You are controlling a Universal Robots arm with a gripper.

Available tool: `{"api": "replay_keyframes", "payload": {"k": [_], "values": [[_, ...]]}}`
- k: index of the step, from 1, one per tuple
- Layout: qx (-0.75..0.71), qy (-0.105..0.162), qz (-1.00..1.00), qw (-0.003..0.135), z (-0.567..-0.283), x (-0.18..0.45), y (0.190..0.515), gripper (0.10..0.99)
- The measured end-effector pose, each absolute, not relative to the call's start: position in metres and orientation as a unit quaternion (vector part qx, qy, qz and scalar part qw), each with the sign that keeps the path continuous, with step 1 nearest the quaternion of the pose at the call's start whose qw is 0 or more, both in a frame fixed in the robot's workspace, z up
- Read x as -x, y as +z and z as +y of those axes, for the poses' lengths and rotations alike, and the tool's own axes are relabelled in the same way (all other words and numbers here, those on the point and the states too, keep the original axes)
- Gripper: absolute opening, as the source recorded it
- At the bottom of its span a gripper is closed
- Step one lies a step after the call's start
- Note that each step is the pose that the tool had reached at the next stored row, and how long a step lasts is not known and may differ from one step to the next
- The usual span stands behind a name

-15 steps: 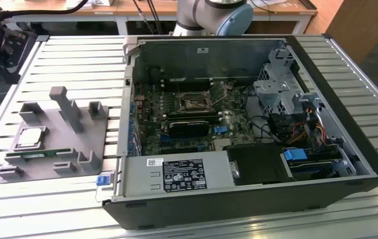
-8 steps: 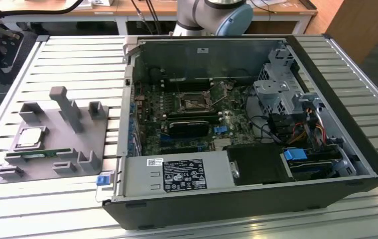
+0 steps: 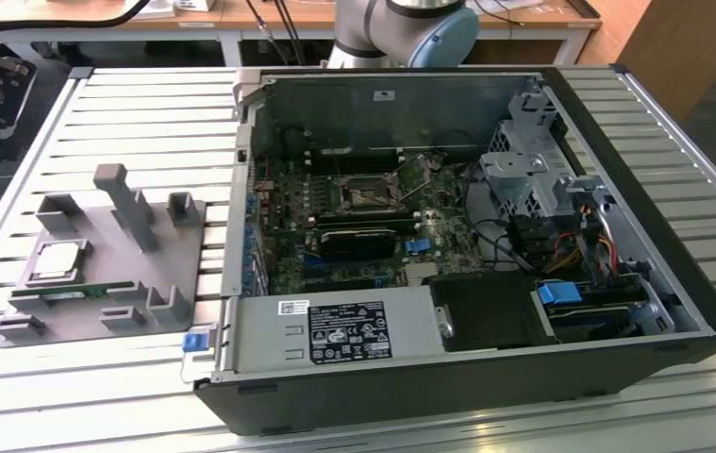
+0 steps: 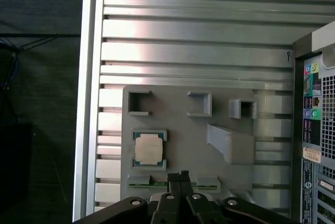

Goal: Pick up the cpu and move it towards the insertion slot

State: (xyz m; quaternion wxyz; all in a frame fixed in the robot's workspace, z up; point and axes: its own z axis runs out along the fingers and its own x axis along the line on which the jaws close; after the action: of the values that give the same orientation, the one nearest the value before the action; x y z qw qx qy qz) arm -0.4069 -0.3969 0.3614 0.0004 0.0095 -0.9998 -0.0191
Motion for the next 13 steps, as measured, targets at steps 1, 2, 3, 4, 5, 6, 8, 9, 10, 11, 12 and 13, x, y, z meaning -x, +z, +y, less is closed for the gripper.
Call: {"api": "replay_keyframes", "payload": {"k": [1,2,3,4,5,6,8,9,10,11,12,13], "values": [[-0.01,-0.019,-1.0,0.0,-0.3969,0.4077,0.3613,0.106],[-0.01,-0.019,-1.0,0.0,-0.3969,0.4083,0.3611,0.106],[-0.01,-0.019,-1.0,0.0,-0.3969,0.4087,0.3609,0.106],[-0.01,-0.019,-1.0,0.0,-0.3969,0.409,0.3606,0.106],[-0.01,-0.019,-1.0,0.0,-0.3969,0.4092,0.3604,0.106],[-0.01,-0.019,-1.0,0.0,-0.3969,0.4095,0.3601,0.106],[-0.01,-0.019,-1.0,0.0,-0.3969,0.4098,0.3593,0.106],[-0.01,-0.019,-1.0,0.0,-0.3969,0.4101,0.3591,0.106],[-0.01,-0.019,-1.0,0.0,-0.3969,0.4102,0.3589,0.106],[-0.01,-0.019,-1.0,0.0,-0.397,0.4104,0.3586,0.106],[-0.01,-0.019,-1.0,0.0,-0.397,0.4105,0.3583,0.106],[-0.01,-0.019,-1.0,0.0,-0.397,0.4105,0.3581,0.106]]}}
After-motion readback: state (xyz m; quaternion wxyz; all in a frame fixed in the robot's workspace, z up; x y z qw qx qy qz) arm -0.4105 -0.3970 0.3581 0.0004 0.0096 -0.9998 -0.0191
